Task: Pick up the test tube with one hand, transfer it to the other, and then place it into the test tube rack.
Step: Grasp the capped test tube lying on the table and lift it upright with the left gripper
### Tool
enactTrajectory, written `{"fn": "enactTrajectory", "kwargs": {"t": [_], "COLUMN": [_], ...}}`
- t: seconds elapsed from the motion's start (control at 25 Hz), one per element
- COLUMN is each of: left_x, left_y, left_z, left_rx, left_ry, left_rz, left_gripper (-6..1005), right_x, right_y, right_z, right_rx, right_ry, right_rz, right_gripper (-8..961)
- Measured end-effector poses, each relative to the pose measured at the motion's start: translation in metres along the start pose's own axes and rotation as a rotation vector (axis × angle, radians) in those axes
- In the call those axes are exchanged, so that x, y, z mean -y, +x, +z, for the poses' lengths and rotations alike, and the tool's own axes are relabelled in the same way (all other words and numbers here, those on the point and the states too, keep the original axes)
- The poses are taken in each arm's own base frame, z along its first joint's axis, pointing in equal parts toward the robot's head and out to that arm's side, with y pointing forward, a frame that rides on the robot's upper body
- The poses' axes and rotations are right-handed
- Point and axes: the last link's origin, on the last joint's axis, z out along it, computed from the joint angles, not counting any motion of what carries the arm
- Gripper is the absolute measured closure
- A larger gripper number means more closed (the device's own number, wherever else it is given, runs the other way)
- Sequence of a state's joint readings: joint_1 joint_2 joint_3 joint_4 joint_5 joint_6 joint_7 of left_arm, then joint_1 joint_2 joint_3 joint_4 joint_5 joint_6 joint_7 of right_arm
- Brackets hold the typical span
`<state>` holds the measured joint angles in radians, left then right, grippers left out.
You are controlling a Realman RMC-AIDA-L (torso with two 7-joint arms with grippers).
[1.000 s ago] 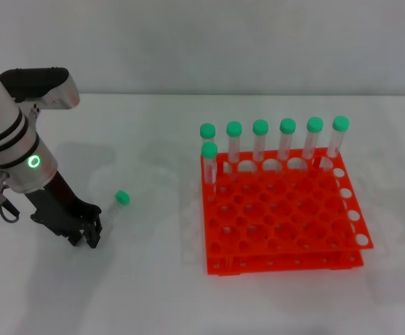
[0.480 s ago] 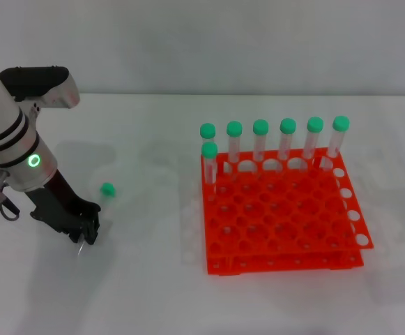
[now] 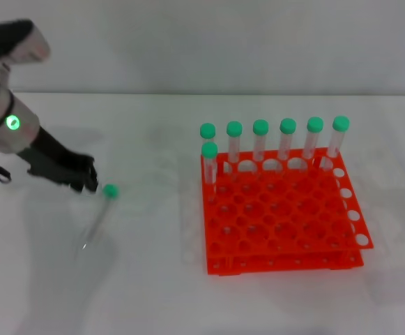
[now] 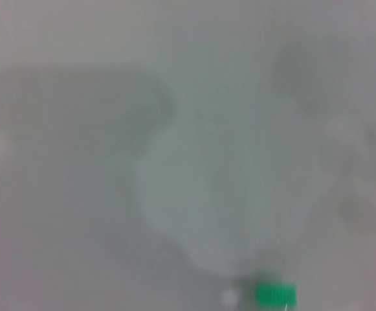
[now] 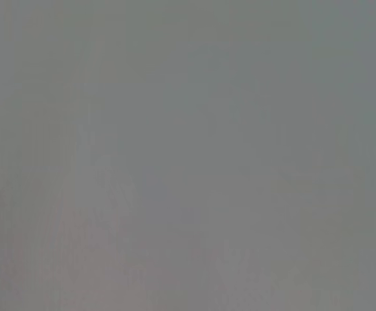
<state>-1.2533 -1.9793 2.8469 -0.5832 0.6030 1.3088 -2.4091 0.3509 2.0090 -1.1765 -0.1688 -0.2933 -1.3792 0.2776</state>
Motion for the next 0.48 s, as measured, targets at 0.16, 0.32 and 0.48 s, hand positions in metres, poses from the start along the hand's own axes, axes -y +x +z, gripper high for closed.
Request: {"fn": "enactTrajectory", "kwargs": {"t": [0.16,0.32,0.48], "left_x": [0.008,0.014,0.015], "left_y": [0.003,-0.003,-0.010], "left_z": [-0.014,-0.014,-0.009], "left_rx": [-0.129,-0.173,-0.136], "left_ry": [-0.088,-0.159,-0.167], "left_rz": [-0.012,-0.022,-0.020], "left_gripper": [749,739,730], "right_x": [0.000,0.001,0.003], "right_y": [-0.002,-0.005,-0.008], "right_z": [0.002,0.002,0.003], "right_rx": [0.011,0.027,0.036], "right_ry": [-0.005,-0.007,-0.010], "right_rz": [0.003,0.012,0.023], "right_gripper": [100,100,100]}}
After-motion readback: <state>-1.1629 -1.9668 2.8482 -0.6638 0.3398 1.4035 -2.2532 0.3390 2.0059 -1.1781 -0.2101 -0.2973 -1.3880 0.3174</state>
